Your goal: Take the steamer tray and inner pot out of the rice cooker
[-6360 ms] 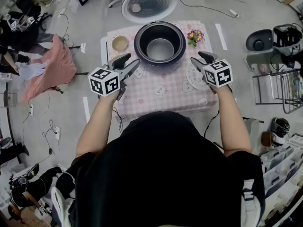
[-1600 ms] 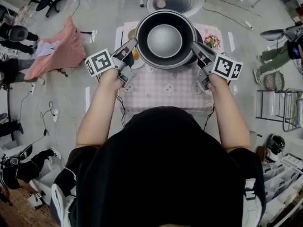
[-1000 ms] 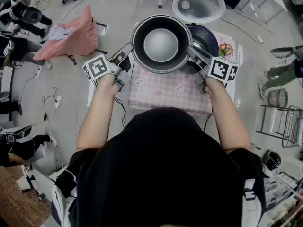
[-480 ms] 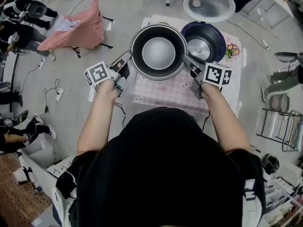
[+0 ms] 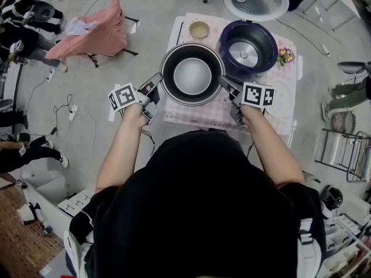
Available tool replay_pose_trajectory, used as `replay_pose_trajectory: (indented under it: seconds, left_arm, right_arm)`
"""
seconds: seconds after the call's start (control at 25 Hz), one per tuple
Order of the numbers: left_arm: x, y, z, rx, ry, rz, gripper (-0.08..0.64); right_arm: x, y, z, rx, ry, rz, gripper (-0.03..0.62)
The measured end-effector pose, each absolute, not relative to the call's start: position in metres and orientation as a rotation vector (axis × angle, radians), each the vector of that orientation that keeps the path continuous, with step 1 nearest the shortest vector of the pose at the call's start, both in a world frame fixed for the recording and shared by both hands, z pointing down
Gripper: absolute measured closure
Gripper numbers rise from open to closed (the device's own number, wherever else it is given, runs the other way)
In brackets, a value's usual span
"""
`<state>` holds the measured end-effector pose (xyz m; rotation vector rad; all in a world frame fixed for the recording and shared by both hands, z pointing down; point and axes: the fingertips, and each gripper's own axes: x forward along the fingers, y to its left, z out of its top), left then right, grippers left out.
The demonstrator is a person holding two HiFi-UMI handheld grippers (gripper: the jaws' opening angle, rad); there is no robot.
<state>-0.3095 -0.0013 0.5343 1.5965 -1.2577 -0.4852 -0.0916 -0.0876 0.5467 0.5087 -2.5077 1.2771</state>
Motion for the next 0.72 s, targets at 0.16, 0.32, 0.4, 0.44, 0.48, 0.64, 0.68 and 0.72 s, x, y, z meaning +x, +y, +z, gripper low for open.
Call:
replay_pose_trajectory:
  seconds: [0.16,0.32,0.4,0.44,0.48,0.64,0.68,0.72]
  left_arm:
    - [-0.305,0.004,0.567,1.529,-1.227,-0.482,0.526]
    - [-0.3,0.01,0.595,1.479,-1.225,-0.454,0.526]
    - [-0.298,0.011,0.607,1.465,-1.226,-0.44,0.525]
    - [-0.297,0.012,0.613,1.46,-1.226,-0.435,0.526]
    - [-0.296,0.012,0.618,1.454,-1.226,-0.428,0.525]
    - [-0.292,0.014,0.639,1.423,-1.229,-0.394,0.525]
    - [-0.291,0.014,0.644,1.413,-1.23,-0.387,0.525]
    - [-0.291,0.015,0.649,1.406,-1.23,-0.38,0.525]
  right_arm:
    - [-0.086,-0.083,0.574,0.523,-2.459,1.301,0.535]
    - [-0.082,-0.08,0.598,0.527,-2.408,1.326,0.537]
    - [-0.081,-0.079,0.611,0.525,-2.387,1.337,0.537]
    - [-0.08,-0.078,0.617,0.525,-2.376,1.34,0.537]
    - [-0.078,-0.077,0.624,0.527,-2.365,1.342,0.537]
    - [-0.074,-0.075,0.646,0.538,-2.324,1.358,0.537]
    - [-0.073,-0.075,0.651,0.539,-2.315,1.363,0.537]
    - [-0.073,-0.074,0.656,0.541,-2.307,1.368,0.537]
